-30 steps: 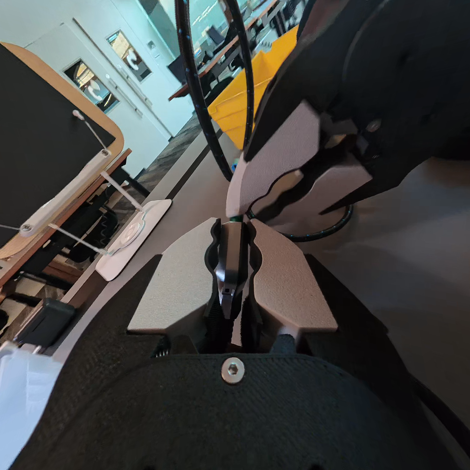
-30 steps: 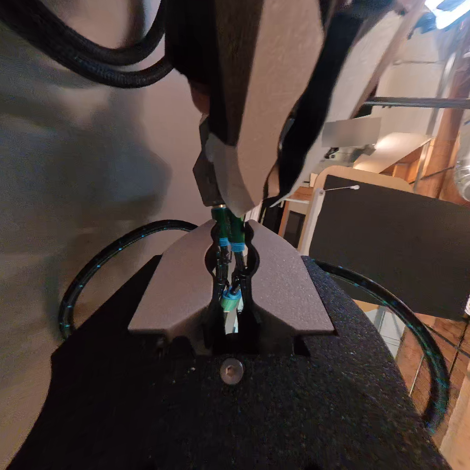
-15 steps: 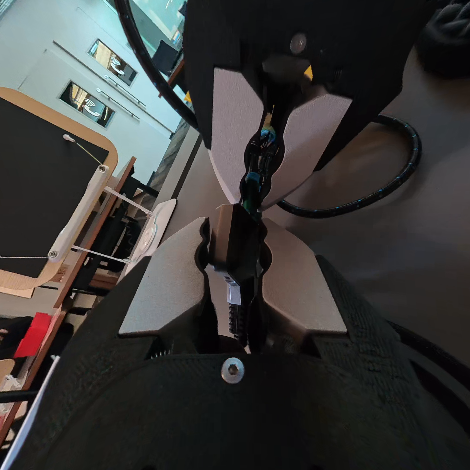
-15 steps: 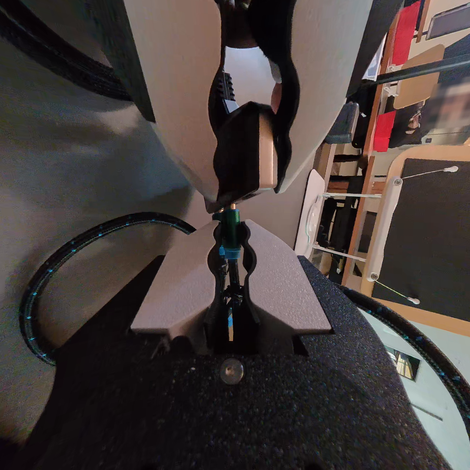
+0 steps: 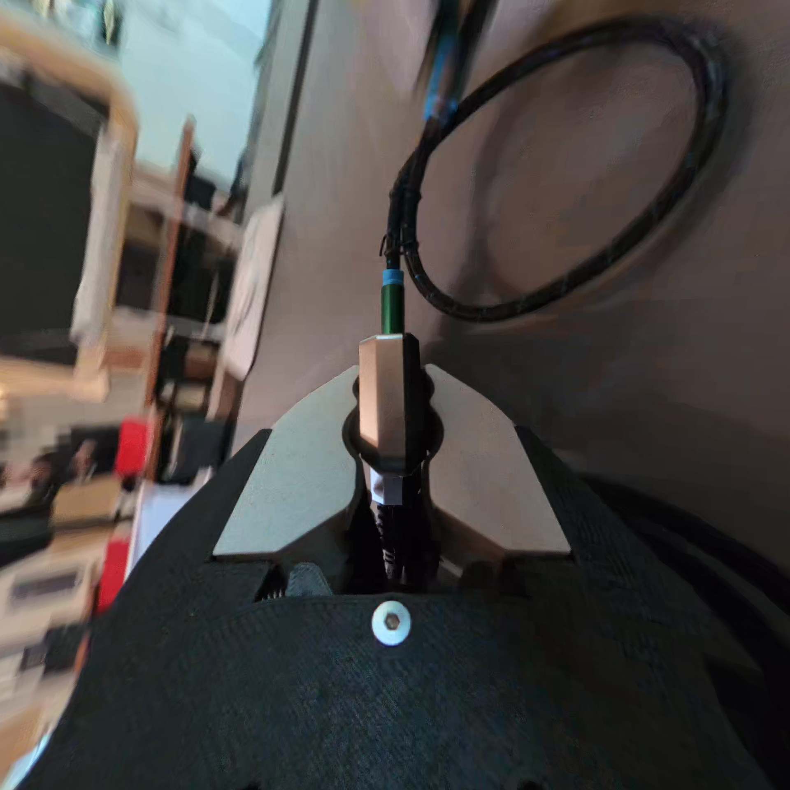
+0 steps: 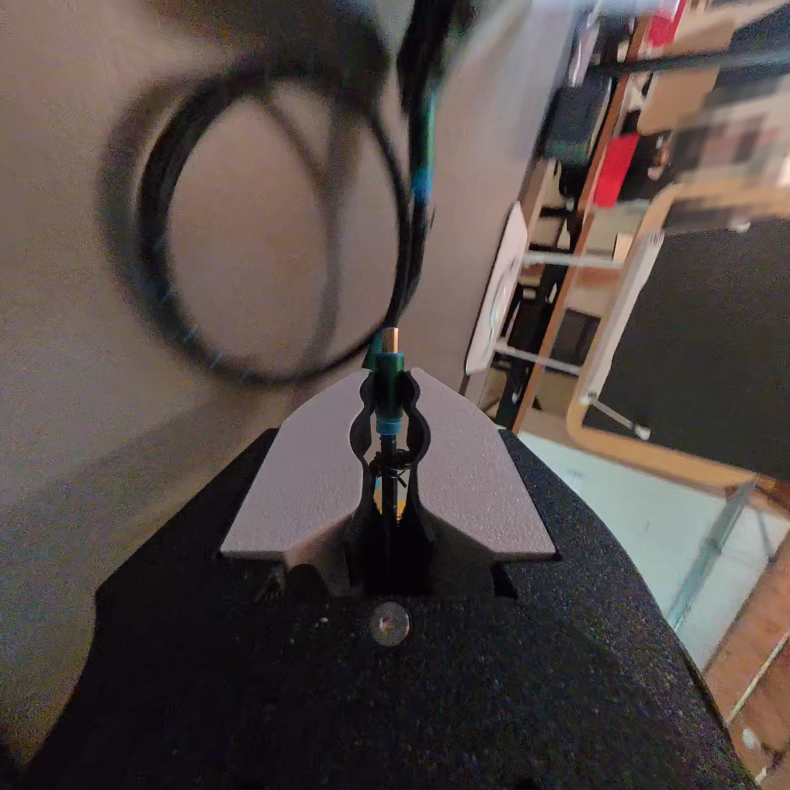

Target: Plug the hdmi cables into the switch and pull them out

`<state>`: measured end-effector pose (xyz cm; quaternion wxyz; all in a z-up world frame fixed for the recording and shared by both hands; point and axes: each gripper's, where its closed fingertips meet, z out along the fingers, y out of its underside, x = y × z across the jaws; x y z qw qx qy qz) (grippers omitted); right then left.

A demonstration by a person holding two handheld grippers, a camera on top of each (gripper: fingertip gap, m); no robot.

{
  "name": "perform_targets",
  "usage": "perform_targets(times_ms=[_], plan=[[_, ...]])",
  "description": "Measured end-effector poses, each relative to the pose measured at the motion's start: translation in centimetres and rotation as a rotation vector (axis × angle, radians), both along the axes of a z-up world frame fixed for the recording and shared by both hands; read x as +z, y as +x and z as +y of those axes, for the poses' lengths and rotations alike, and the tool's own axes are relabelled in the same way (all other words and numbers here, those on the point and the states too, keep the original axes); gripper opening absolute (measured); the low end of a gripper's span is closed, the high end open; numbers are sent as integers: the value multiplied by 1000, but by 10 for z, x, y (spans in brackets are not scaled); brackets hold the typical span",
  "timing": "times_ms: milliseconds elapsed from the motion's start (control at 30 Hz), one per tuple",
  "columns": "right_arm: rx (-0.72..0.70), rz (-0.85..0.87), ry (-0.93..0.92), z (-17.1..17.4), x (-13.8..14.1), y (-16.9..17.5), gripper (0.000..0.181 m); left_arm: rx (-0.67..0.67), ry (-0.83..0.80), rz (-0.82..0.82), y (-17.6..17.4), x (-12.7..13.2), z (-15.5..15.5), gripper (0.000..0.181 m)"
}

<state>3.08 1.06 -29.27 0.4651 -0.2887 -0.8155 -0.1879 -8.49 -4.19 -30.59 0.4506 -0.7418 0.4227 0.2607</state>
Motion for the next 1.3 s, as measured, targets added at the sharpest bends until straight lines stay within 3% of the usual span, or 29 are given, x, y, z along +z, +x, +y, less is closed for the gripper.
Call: perform_targets(times_ms=[67,133,300,467,600,733,867,1033,1100,1167,1300], plan=[[2,127,-60,10,21,22,12,51,120,-106,-25,26,-2,22],[102,330,-230,-20,55,13,12,3,218,-154,-12,46,1,22],[281,545,-365,-68,109,-8,12,-35,166,-176,10,36,8,22],[411,770,-610,-97,164,2,12,-42,159,-184,12,31,7,23],[330,981,-682,-63,218,49,12,-59,166,-164,15,31,5,23],[99,1188,-749,12,255,116,12,-63,174,-197,17,33,5,23],[-199,1264,-1032,98,235,170,12,-53,184,-223,16,36,4,23],[-557,1337,-1291,177,174,215,12,-48,198,-241,14,39,4,23],[-681,1315,-1348,190,145,226,14,-46,198,-245,13,39,4,23],[-773,1307,-1358,198,126,233,29,-45,196,-251,13,39,4,23],[-874,1305,-1264,201,117,244,51,-45,196,-253,13,39,4,23]])
